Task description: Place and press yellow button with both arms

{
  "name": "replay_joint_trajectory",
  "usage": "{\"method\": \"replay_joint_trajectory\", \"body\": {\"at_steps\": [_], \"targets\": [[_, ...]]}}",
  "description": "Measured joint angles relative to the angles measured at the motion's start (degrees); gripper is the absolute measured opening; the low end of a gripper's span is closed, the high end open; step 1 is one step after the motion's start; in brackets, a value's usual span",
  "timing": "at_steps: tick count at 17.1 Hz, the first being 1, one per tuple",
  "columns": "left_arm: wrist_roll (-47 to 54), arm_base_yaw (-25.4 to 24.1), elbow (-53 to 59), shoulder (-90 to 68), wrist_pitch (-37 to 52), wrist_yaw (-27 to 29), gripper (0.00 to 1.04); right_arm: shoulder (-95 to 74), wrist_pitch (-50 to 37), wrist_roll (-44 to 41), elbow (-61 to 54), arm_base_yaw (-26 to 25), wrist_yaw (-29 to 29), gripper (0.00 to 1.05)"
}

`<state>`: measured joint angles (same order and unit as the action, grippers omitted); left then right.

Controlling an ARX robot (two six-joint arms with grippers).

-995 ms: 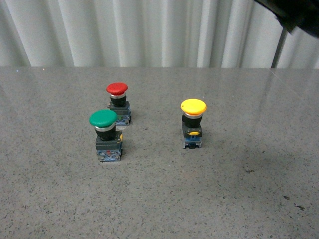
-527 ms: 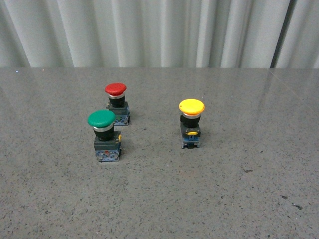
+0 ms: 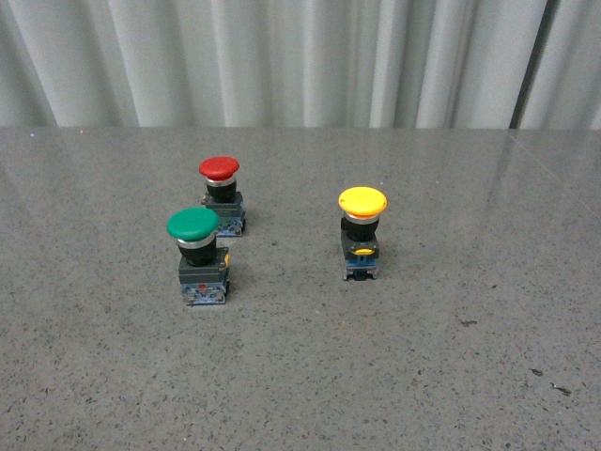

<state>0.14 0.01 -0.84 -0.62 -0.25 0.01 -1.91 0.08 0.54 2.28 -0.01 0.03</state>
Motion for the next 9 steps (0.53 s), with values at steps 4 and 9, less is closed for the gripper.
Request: {"method": "replay_joint_trajectory", "body": {"at_steps": [4, 9], "targets": [[0.0, 0.0, 0.0, 0.0, 0.0, 0.0, 0.98, 1.6, 0.3, -0.2, -1.6, 0.0, 0.0, 0.02], [0.0, 0.0, 0.0, 0.0, 0.0, 0.0, 0.98, 1.6, 0.2, -0.2, -1.6, 0.0, 0.0, 0.08]]}}
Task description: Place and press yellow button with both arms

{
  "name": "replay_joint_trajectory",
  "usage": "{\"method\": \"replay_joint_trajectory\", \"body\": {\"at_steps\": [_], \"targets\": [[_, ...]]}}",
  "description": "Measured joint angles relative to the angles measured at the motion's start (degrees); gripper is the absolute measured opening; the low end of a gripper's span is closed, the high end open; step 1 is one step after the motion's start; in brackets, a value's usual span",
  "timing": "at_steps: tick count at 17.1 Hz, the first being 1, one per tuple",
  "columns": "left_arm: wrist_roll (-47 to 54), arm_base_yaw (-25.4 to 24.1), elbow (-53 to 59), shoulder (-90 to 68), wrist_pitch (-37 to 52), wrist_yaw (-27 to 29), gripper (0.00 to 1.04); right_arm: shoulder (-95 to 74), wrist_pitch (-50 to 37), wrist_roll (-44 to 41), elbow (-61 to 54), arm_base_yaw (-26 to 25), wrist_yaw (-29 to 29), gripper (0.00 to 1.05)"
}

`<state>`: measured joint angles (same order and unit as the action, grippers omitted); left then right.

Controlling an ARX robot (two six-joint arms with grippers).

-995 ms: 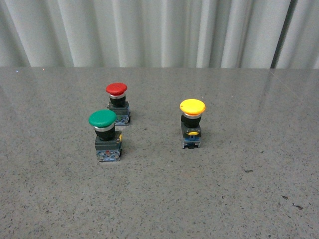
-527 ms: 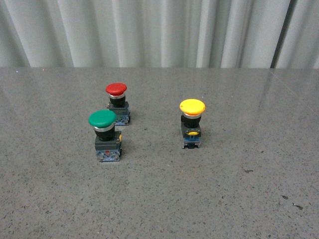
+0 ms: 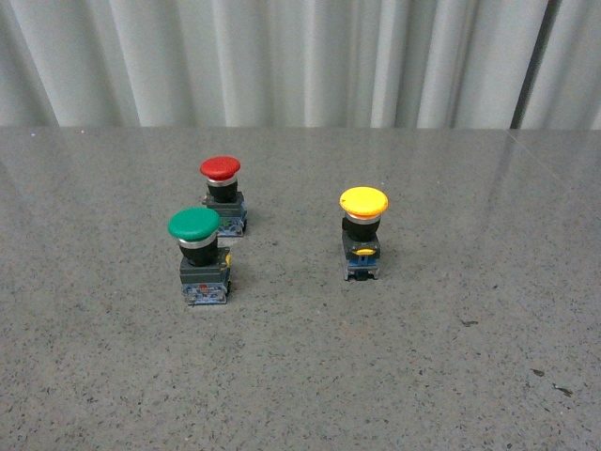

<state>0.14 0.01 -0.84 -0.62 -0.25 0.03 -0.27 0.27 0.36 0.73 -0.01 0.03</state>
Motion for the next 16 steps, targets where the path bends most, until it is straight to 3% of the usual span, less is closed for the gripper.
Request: {"method": "replay_joint_trajectory", "body": {"at_steps": [8, 9, 16], "targets": [[0.0, 0.0, 0.0, 0.0, 0.0, 0.0, 0.98, 0.0, 0.0, 0.0, 0.0, 0.0, 0.0, 0.94], [0.0, 0.0, 0.0, 0.0, 0.0, 0.0, 0.98, 0.0, 0.0, 0.0, 0.0, 0.0, 0.0, 1.0], [0.0, 0.0, 0.0, 0.0, 0.0, 0.0, 0.98, 0.0, 0.0, 0.0, 0.0, 0.0, 0.0, 0.98]]}}
